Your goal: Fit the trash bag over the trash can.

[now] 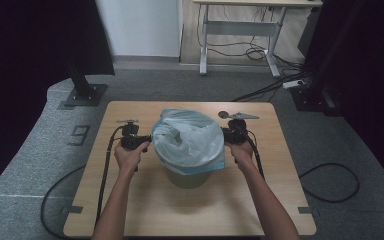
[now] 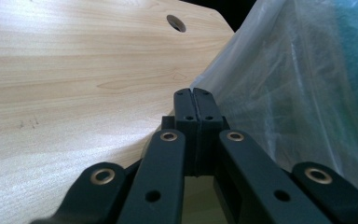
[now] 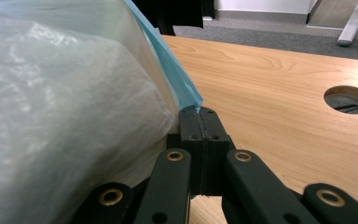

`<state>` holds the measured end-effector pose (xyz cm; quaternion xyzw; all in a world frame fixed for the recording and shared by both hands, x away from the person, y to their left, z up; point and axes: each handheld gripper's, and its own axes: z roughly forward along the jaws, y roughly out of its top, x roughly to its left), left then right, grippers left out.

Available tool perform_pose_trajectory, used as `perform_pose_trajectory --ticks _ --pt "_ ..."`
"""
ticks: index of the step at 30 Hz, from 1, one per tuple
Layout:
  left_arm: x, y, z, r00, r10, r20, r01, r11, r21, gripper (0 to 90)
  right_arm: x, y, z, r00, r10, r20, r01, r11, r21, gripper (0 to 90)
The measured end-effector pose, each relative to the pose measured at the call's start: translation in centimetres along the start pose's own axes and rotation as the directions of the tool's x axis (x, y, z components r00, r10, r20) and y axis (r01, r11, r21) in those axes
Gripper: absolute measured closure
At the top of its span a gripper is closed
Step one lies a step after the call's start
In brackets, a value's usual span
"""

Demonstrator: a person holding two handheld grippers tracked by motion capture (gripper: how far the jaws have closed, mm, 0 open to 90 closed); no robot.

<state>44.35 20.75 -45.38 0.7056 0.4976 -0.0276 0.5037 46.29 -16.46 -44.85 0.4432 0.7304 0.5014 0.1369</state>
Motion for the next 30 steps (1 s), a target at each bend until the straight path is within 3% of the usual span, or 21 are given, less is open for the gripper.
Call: perform_pose_trajectory --ticks 8,17,24,30 --pt "-0.8 0.5 0.5 0.9984 0.003 -0.057 0.000 0.9986 0.054 90.0 0.3 0.1 -0.1 0.9996 0.016 0.022 -0.017 0.9991 0.039 88.8" --pt "-0.8 0.5 0.7 0.9982 -0.008 -0.059 0.013 0.9961 0.087 90.0 0.2 0.0 -0.1 0.9995 0.023 0.024 -0.025 0.9967 0.077 88.8" --pt "-1.1 0.3 0.7 0.9927 0.041 -0.114 -0.025 0.9894 0.143 90.0 0.2 -0.2 -0.3 0.9996 0.001 0.029 -0.004 0.9924 0.123 88.8" --pt "-0.6 0.0 0.5 0.9942 0.026 -0.104 -0.009 0.9868 0.162 90.0 -0.1 -0.6 -0.4 0.9996 -0.002 0.029 -0.002 0.9893 0.146 88.8"
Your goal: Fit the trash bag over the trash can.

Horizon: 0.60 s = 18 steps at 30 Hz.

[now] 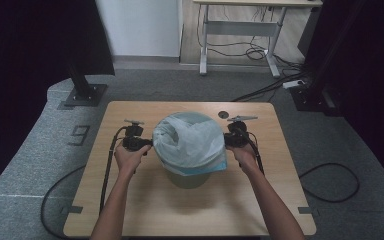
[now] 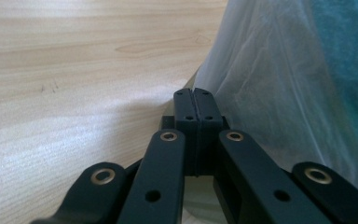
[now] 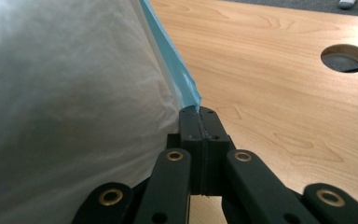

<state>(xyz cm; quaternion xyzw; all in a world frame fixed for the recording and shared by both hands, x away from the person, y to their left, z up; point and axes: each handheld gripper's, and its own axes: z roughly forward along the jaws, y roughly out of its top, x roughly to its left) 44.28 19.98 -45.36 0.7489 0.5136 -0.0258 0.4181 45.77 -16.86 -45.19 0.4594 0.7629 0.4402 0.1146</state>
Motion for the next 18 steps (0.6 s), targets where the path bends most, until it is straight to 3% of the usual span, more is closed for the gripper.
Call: perform_pose_trajectory --ticks 11,14,18 --pt "0.4 -1.1 0.3 0.9999 0.011 -0.013 -0.011 0.9980 0.062 90.0 -0.6 -2.2 0.5 1.0000 0.002 -0.003 -0.002 0.9988 0.050 88.8" --pt "0.8 -1.5 0.5 0.9999 0.011 -0.001 -0.011 0.9980 0.063 90.0 -1.1 -3.0 0.4 0.9992 0.029 -0.026 -0.028 0.9994 0.020 88.6" --pt "1.1 -1.8 0.5 0.9999 0.009 -0.012 -0.008 0.9978 0.066 90.0 -1.3 -3.2 -0.1 0.9994 0.028 -0.021 -0.028 0.9996 0.000 86.4"
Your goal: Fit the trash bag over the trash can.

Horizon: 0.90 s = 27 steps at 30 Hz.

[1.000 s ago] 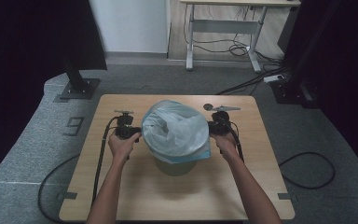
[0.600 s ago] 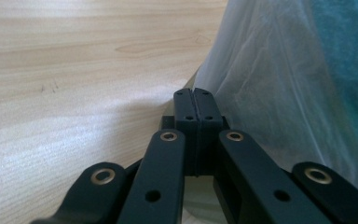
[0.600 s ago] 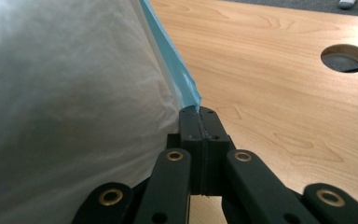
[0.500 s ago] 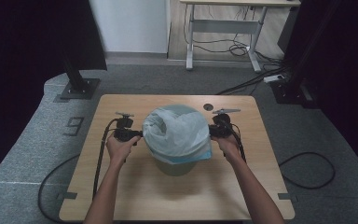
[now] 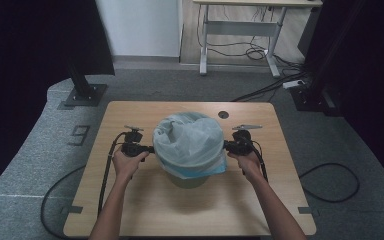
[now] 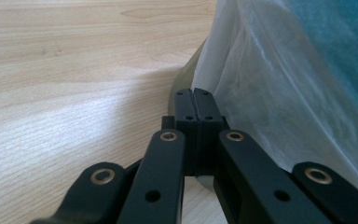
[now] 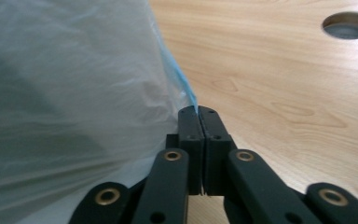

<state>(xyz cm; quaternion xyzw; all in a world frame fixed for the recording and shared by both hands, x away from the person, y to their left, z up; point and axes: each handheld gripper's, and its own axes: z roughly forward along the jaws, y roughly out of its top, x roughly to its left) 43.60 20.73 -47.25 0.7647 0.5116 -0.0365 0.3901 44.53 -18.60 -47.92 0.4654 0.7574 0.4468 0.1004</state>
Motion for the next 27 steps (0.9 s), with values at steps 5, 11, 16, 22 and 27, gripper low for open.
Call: perform_pose_trajectory --ticks 5,11,16,22,27 --pt "0.4 -0.4 -0.3 0.9998 0.009 0.020 -0.008 0.9997 -0.021 90.0 -0.5 0.1 -1.6 0.9998 0.018 -0.007 -0.019 0.9950 -0.098 68.2" --pt "0.6 -0.7 -0.8 0.9990 0.005 0.045 -0.003 0.9988 -0.048 90.0 0.5 -0.1 -5.6 0.9995 -0.024 0.022 0.029 0.9712 -0.237 51.5" --pt "0.2 -0.8 -1.1 0.9986 0.013 0.051 -0.010 0.9984 -0.056 90.0 1.9 -1.5 -8.6 0.9973 -0.073 0.012 0.073 0.9596 -0.272 46.7" --pt "0.3 -0.7 -1.3 0.9985 0.009 0.054 -0.005 0.9980 -0.063 90.0 4.4 -4.0 -11.4 0.9816 -0.151 -0.116 0.111 0.9481 -0.298 36.9" --pt "-0.1 -0.8 -1.2 0.9983 0.012 0.057 -0.008 0.9981 -0.060 90.0 7.0 -4.1 -10.1 0.9601 -0.238 -0.147 0.196 0.9476 -0.253 31.0"
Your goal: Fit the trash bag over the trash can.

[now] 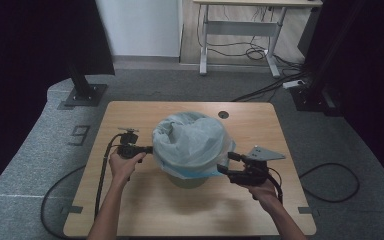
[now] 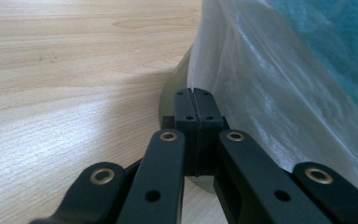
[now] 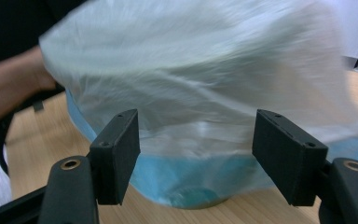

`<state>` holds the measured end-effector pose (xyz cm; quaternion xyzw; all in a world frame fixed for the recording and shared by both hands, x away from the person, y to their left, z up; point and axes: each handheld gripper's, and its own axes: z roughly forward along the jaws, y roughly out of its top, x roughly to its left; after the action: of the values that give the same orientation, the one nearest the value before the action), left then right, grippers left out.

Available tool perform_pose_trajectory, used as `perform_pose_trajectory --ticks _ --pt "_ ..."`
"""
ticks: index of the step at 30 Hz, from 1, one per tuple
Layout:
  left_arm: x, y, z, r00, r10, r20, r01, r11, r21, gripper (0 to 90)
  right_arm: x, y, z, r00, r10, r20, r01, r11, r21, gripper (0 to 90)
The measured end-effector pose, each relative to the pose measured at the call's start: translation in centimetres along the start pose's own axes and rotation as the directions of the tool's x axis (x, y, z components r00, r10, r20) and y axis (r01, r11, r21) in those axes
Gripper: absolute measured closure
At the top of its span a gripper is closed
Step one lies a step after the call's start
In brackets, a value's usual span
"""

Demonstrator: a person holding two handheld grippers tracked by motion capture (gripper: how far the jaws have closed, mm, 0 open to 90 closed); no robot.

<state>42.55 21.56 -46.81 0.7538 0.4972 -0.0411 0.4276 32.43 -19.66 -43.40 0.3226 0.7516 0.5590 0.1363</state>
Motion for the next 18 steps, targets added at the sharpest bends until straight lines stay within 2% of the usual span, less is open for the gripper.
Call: perform_pose_trajectory --ticks 1,2,4,6,8,9,14,18 --pt "-0.1 0.0 0.0 1.0000 0.000 0.005 0.000 1.0000 -0.003 90.0 0.2 0.0 0.5 0.9999 -0.010 -0.003 0.010 0.9998 0.016 32.0" --pt "-0.2 0.0 0.0 0.9999 0.002 0.012 -0.002 1.0000 -0.005 90.0 0.3 -0.1 0.9 0.9999 -0.013 -0.005 0.013 0.9996 0.024 37.7" --pt "-0.2 0.0 -0.1 0.9999 0.008 0.014 -0.007 1.0000 -0.006 90.0 0.4 -0.4 1.5 0.9992 -0.037 -0.016 0.038 0.9988 0.030 57.8" --pt "-0.1 0.0 -0.3 0.9999 0.009 0.012 -0.009 0.9999 -0.007 90.0 0.7 -0.8 1.9 0.9973 -0.070 -0.020 0.071 0.9968 0.037 74.2" --pt "0.0 0.0 -0.4 0.9999 0.006 0.011 -0.006 0.9999 -0.010 90.0 0.8 -1.0 2.1 0.9964 -0.084 -0.017 0.084 0.9959 0.033 84.9" --pt "0.1 -0.1 -0.5 0.9999 0.005 0.010 -0.005 0.9999 -0.013 90.0 0.8 -1.1 2.1 0.9958 -0.091 -0.010 0.091 0.9954 0.029 88.0" --pt "0.0 -0.2 -0.6 0.9999 0.007 0.008 -0.007 0.9999 -0.014 90.0 0.8 -1.6 2.2 0.9954 -0.095 -0.010 0.095 0.9951 0.026 88.9" --pt "0.3 -0.4 -0.3 1.0000 0.002 0.005 -0.002 1.0000 -0.006 90.0 0.6 -2.8 2.7 0.9966 -0.081 -0.020 0.082 0.9949 0.059 89.0"
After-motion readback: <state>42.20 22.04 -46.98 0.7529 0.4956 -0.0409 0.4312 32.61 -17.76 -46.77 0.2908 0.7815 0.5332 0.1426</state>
